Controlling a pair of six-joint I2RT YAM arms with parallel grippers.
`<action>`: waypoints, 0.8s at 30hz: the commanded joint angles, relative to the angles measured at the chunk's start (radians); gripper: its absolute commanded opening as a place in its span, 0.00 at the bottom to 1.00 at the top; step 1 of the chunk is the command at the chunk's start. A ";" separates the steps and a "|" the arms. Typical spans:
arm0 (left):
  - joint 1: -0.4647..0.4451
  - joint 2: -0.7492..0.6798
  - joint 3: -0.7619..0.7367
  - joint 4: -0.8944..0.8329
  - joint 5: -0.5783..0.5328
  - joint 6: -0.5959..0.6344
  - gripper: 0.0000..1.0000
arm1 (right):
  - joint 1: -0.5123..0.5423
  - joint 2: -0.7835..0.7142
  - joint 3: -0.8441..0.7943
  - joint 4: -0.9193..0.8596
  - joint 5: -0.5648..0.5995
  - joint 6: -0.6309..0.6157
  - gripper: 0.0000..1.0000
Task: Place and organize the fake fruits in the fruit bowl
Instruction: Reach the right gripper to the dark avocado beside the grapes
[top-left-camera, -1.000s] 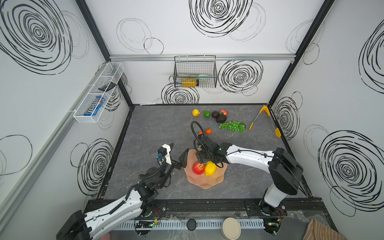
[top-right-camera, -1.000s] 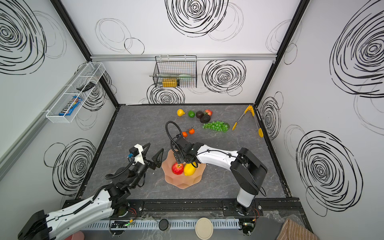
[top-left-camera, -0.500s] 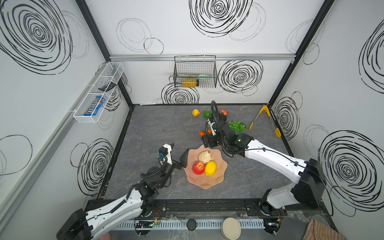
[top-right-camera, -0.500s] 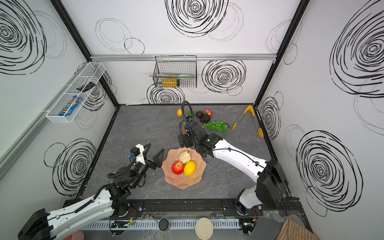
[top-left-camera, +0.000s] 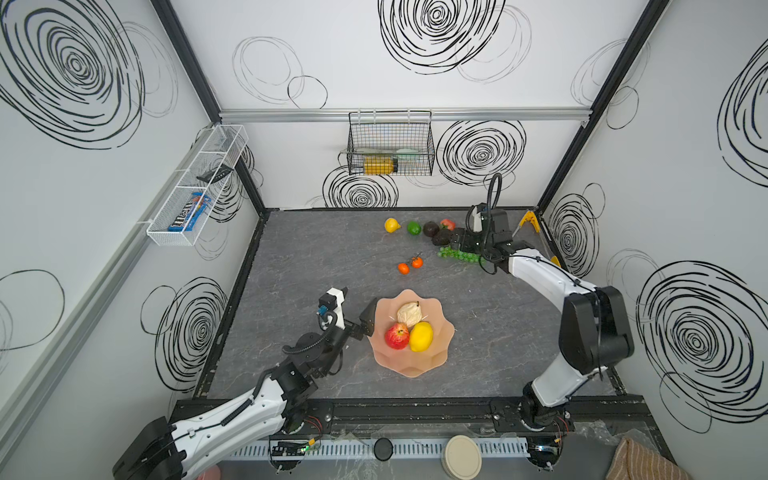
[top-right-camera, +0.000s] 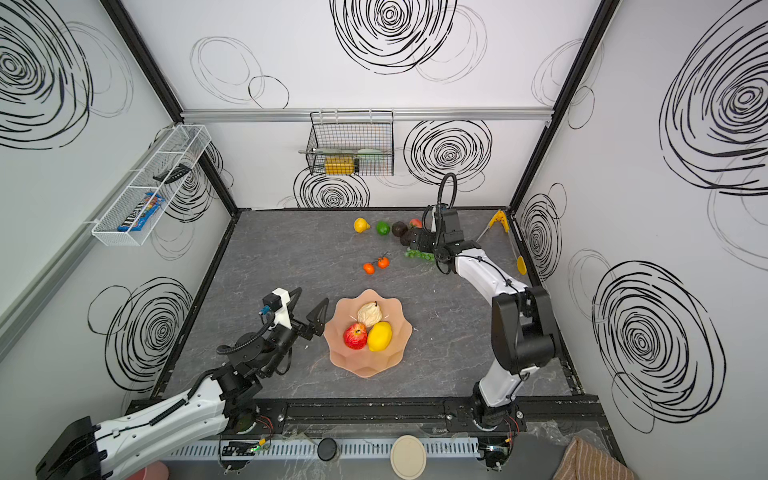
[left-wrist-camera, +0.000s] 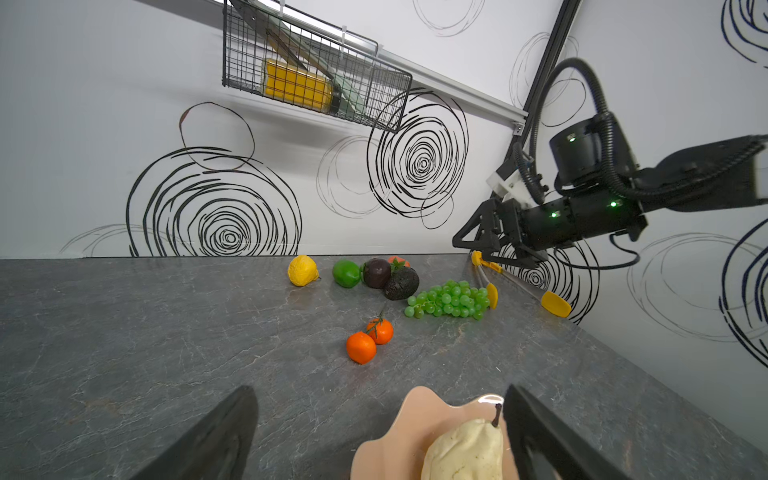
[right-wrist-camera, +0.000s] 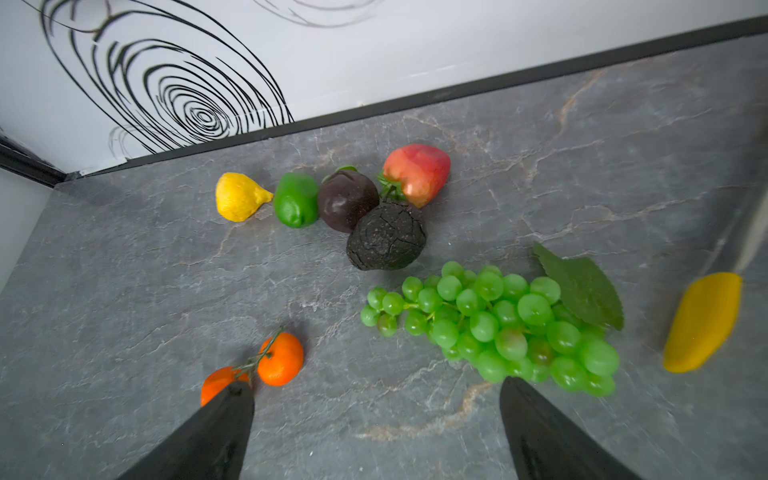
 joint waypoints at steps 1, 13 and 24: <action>0.005 -0.008 0.031 0.020 -0.017 -0.002 0.96 | -0.046 0.103 0.105 0.023 -0.136 -0.003 0.94; 0.006 0.003 0.032 0.021 -0.019 0.005 0.96 | -0.075 0.417 0.421 -0.075 -0.178 -0.094 0.90; 0.008 0.021 0.034 0.029 -0.014 0.004 0.96 | -0.068 0.517 0.495 -0.091 -0.212 -0.120 0.89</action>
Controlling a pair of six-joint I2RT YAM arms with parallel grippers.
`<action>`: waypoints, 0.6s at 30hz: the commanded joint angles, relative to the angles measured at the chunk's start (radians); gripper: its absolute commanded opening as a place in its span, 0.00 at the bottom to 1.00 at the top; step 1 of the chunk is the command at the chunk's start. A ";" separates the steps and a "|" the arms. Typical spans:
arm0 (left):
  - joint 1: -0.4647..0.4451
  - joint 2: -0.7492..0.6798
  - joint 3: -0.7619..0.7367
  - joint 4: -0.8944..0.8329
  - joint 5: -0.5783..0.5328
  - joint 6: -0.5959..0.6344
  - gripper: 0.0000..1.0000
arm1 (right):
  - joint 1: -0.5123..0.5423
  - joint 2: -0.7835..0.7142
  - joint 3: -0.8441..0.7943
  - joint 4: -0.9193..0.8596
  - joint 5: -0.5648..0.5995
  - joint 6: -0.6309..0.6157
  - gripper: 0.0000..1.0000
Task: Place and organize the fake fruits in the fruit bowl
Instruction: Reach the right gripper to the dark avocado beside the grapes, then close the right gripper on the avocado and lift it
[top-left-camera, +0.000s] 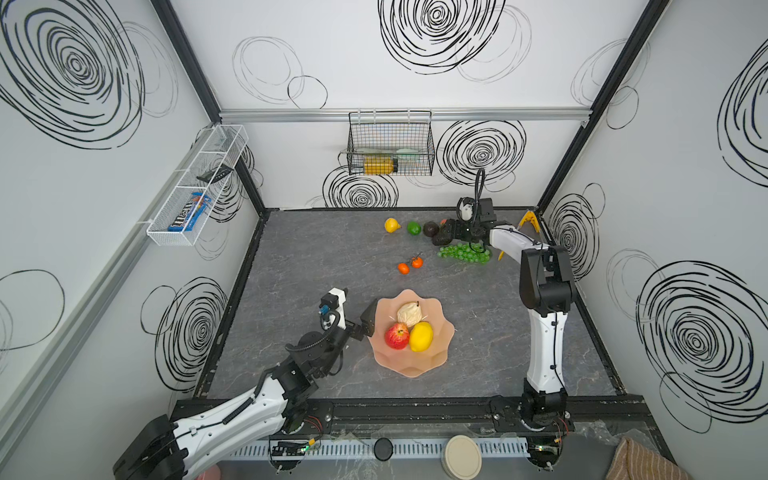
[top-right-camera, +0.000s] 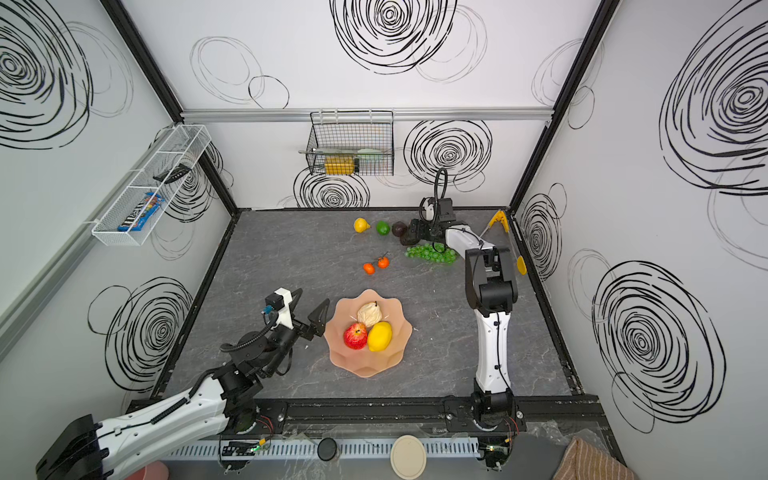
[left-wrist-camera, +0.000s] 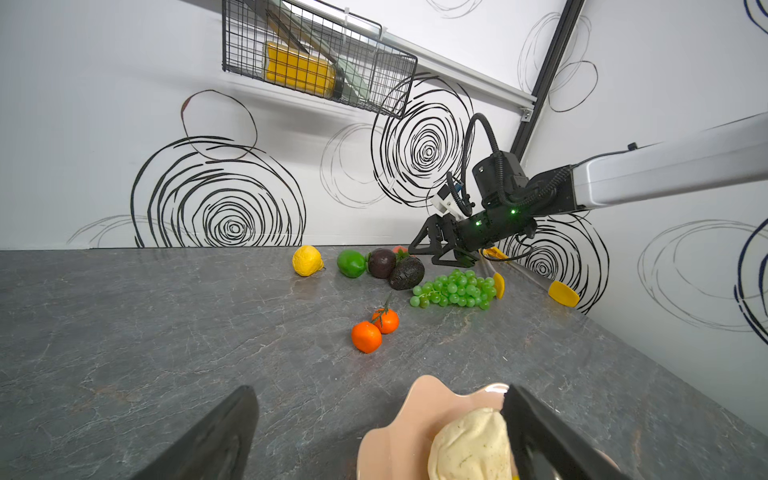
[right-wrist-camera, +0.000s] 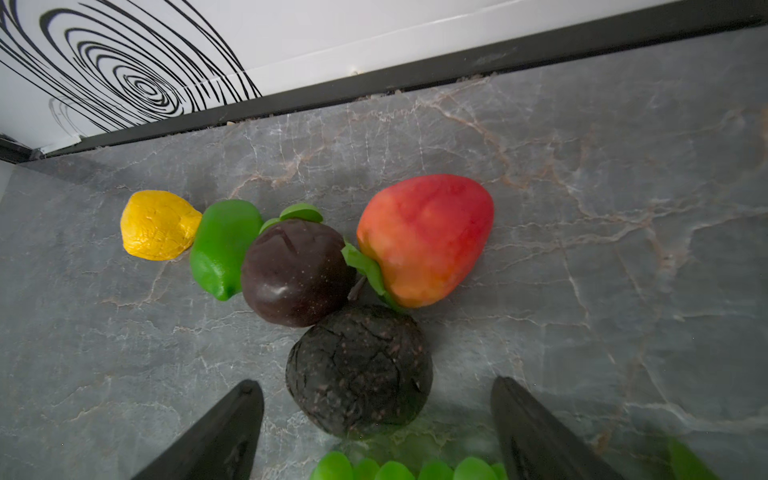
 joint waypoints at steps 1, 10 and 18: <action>0.005 0.002 0.033 0.040 -0.008 0.004 0.96 | 0.006 0.025 0.040 -0.029 -0.024 -0.031 0.89; 0.007 0.009 0.035 0.042 -0.003 0.003 0.96 | 0.012 0.075 0.088 -0.054 -0.033 -0.044 0.82; 0.007 0.011 0.035 0.042 -0.002 0.003 0.96 | 0.028 0.094 0.111 -0.067 -0.035 -0.050 0.75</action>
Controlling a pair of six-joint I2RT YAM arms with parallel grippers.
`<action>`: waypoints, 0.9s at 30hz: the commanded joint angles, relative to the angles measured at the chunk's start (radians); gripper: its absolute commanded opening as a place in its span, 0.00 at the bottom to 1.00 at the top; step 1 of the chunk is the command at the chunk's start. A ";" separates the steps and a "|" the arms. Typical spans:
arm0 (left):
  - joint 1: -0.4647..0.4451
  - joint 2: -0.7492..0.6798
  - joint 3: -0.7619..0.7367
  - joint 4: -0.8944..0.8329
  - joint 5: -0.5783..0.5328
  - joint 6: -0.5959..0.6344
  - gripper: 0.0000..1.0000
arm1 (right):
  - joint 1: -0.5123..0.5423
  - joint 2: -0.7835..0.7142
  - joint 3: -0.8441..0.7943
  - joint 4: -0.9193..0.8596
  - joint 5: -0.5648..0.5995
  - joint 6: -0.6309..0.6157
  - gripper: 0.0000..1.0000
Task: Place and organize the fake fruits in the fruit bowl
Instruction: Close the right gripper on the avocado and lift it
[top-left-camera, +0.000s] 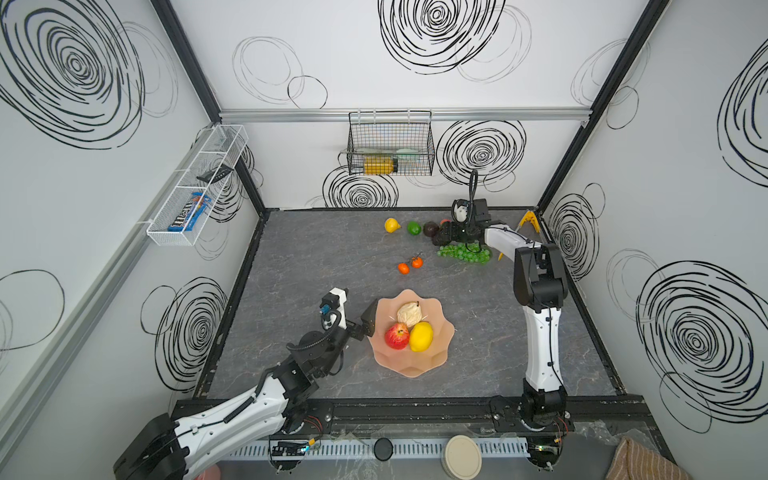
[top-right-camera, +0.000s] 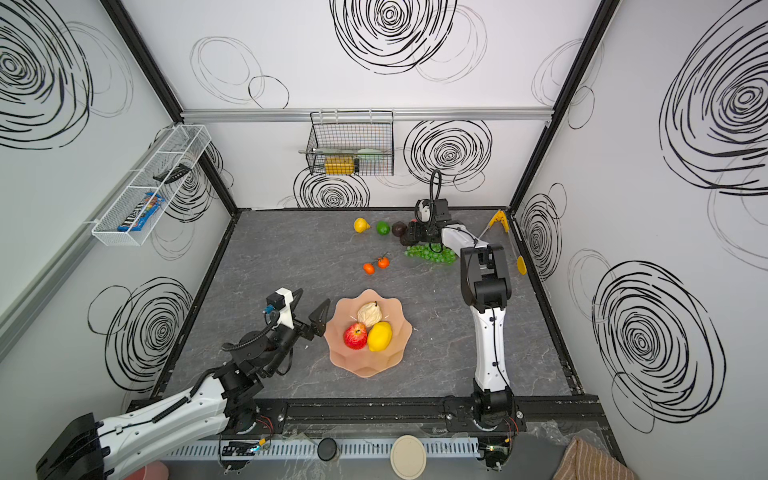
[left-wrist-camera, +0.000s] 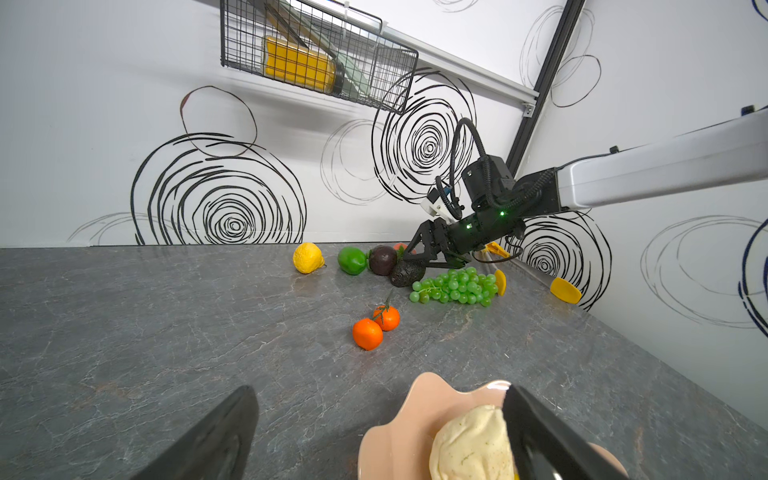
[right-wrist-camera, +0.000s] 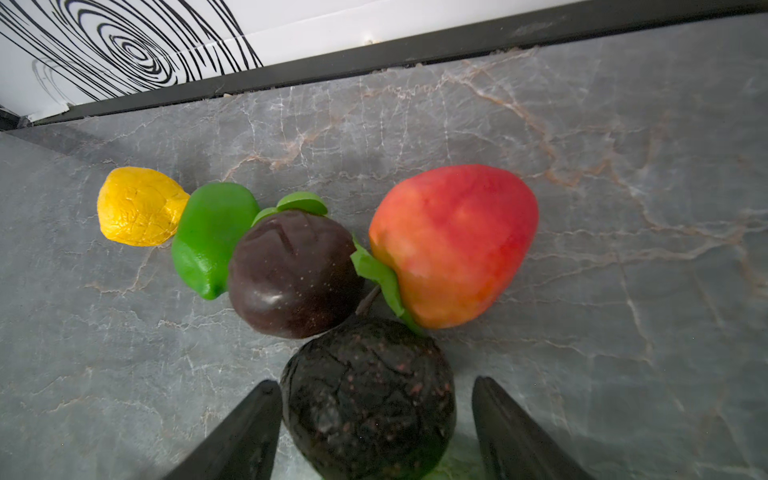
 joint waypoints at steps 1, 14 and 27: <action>0.006 0.000 0.034 0.042 -0.003 0.002 0.96 | 0.013 0.024 0.039 -0.032 -0.013 -0.014 0.74; 0.006 -0.004 0.034 0.040 -0.003 0.003 0.96 | 0.024 0.055 0.081 -0.082 0.021 -0.022 0.78; 0.007 -0.003 0.035 0.039 -0.002 0.004 0.96 | 0.034 0.048 0.095 -0.110 0.013 -0.005 0.68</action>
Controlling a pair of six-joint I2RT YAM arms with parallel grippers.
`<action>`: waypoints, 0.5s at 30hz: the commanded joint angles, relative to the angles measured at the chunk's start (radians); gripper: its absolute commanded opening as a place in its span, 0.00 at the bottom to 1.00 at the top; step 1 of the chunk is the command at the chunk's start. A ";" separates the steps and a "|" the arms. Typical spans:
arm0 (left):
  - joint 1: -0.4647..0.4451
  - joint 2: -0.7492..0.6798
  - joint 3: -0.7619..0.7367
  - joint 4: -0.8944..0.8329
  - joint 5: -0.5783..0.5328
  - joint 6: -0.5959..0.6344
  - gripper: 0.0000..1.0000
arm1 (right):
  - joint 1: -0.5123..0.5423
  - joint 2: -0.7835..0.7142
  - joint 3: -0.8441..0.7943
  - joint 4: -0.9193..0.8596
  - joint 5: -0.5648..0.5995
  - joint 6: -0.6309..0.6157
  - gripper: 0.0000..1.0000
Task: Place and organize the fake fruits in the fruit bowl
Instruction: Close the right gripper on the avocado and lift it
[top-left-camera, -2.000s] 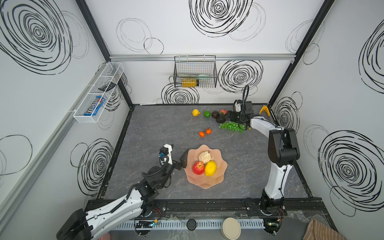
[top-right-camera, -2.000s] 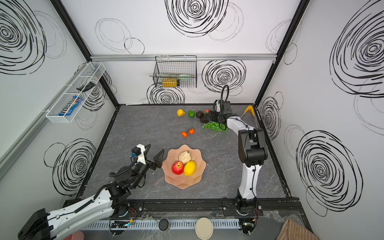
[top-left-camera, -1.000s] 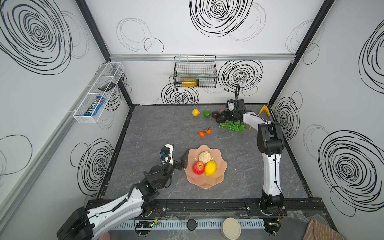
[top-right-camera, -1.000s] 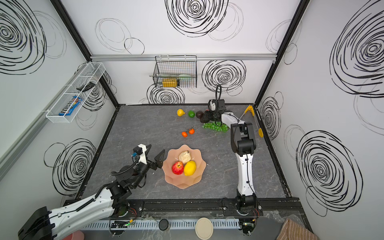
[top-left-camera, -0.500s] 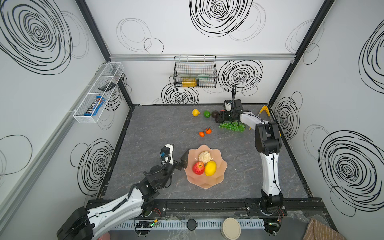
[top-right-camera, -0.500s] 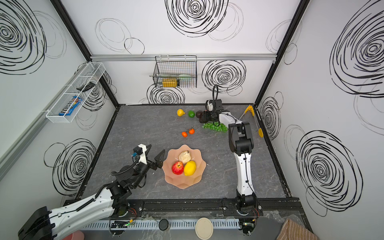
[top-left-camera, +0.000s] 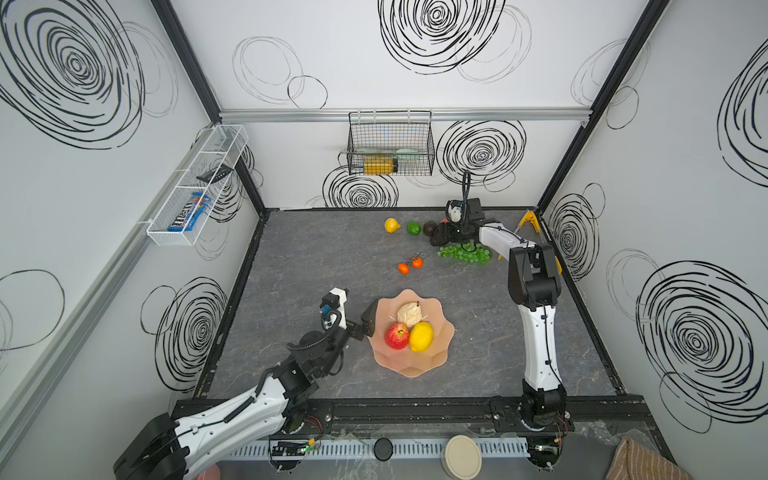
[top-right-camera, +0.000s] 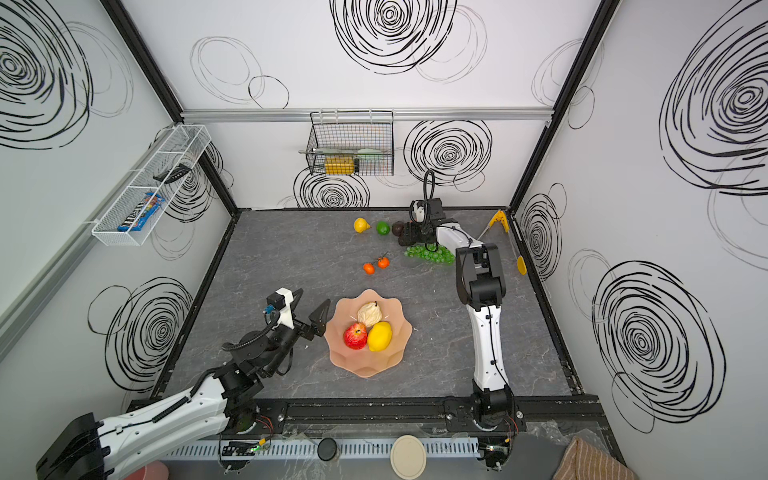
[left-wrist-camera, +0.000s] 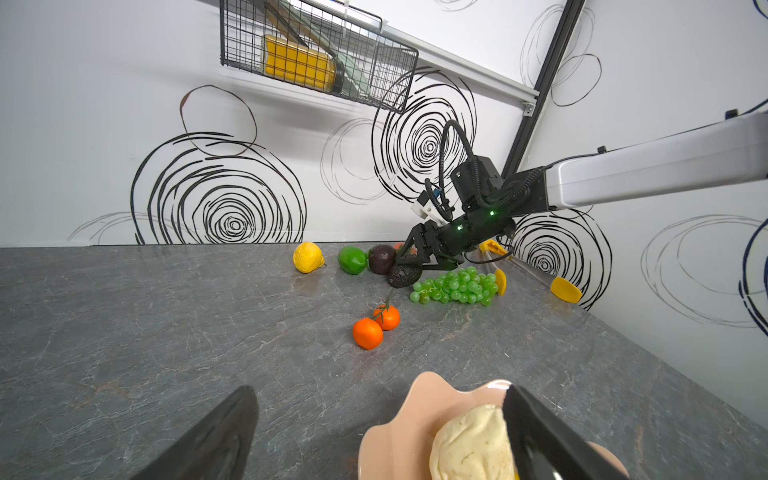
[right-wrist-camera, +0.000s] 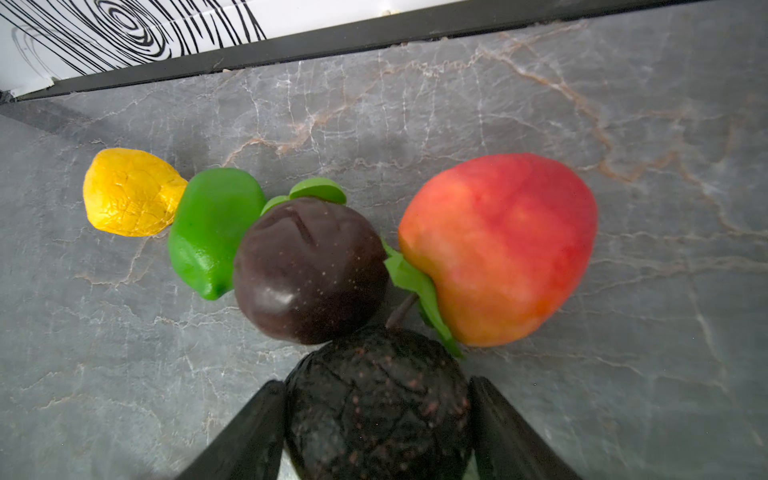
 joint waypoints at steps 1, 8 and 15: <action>0.006 -0.005 0.035 0.039 -0.003 0.004 0.96 | 0.010 -0.009 0.013 -0.044 0.001 0.001 0.67; 0.007 -0.004 0.035 0.040 -0.001 0.004 0.96 | 0.010 -0.087 -0.039 -0.036 -0.020 0.018 0.65; 0.008 0.004 0.035 0.043 0.002 0.003 0.96 | 0.010 -0.198 -0.175 0.030 -0.041 0.058 0.65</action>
